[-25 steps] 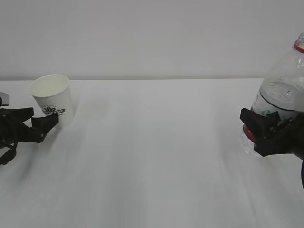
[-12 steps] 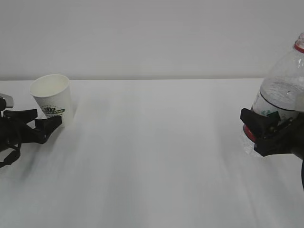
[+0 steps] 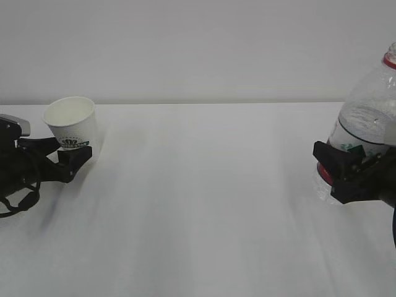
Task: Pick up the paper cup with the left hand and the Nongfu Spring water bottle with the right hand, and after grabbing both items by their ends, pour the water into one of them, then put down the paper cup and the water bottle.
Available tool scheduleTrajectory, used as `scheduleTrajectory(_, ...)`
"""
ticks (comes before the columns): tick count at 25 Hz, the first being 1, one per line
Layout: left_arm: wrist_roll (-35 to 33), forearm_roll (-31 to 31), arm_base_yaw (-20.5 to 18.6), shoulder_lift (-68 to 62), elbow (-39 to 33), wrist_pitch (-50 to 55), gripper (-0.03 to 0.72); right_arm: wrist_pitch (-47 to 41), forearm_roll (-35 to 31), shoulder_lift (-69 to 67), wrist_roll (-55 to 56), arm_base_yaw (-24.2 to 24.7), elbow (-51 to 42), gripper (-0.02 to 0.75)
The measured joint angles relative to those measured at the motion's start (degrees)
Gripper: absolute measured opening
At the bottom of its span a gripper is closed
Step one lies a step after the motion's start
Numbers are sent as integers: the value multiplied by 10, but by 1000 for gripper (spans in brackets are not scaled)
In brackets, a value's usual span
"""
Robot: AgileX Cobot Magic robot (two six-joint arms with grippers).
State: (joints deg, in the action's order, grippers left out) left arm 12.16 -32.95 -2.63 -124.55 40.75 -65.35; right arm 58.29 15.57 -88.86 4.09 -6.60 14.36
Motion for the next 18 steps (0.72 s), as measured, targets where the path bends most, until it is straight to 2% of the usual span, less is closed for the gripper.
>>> scheduleTrajectory(6,0,24,0,0,0,0,683,0,0,0,0,0,0,503)
scheduleTrajectory(18,0,10,0,-4,53,13,678,0,5,0,2,0,0,503)
